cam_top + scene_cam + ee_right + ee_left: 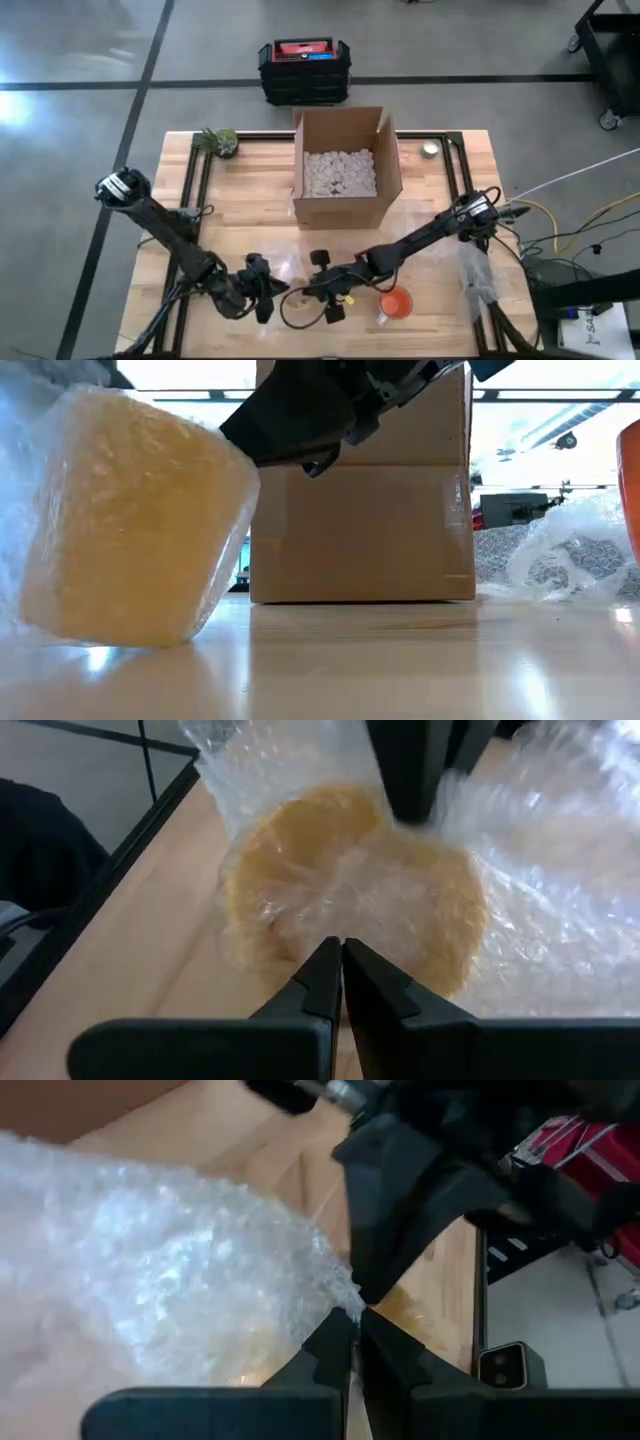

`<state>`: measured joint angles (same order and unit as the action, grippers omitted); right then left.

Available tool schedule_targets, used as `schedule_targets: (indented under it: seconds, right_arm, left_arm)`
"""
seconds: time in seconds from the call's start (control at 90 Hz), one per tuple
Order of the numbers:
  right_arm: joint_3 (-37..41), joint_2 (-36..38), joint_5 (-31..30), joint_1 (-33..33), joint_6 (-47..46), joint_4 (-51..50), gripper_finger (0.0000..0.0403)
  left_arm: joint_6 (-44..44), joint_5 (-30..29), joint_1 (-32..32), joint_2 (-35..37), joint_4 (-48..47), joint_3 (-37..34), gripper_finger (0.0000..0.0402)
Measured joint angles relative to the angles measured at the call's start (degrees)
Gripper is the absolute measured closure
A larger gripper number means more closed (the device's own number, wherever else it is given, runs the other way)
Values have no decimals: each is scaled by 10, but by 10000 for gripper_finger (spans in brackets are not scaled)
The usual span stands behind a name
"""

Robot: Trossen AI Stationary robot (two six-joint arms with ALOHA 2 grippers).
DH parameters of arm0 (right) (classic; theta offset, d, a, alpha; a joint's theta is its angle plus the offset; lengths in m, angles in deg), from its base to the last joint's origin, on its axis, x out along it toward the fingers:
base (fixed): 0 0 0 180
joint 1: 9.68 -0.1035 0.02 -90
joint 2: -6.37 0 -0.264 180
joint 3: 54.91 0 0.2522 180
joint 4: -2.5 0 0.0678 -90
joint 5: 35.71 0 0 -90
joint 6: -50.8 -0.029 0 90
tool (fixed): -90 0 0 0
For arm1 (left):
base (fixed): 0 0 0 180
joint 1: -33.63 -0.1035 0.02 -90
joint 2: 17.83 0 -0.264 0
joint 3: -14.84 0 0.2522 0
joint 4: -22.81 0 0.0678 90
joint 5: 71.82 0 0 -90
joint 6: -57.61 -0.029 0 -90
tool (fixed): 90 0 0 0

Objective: Wrap mug
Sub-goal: Wrap the yellow mug with bubble wrap

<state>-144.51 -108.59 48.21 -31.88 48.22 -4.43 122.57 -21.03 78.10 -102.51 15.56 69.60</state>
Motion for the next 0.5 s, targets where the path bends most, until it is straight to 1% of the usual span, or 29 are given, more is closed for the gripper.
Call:
schedule_targets:
  seconds: [0.111, 0.222, 0.322, 0.411, 0.5]
  right_arm:
    - [-2, 0, -1, 0, 0, 8, 401]
    - [-15, 0, -1, 0, 0, 0, 401]
    - [-40, 4, -7, 1, 1, -39, 401]
    - [-76, 10, -44, 6, 13, -114, 401]
    - [-113, 13, -105, 17, 52, -189, 401]
  left_arm:
    - [10, 11, 0, -13, 21, -13, 400]
    - [-8, 8, 0, -22, 25, -13, 400]
    - [-13, 8, 0, -24, 24, -12, 400]
    - [-17, 8, 0, -24, 25, -12, 400]
    - [-22, 9, 0, -25, 29, -13, 400]
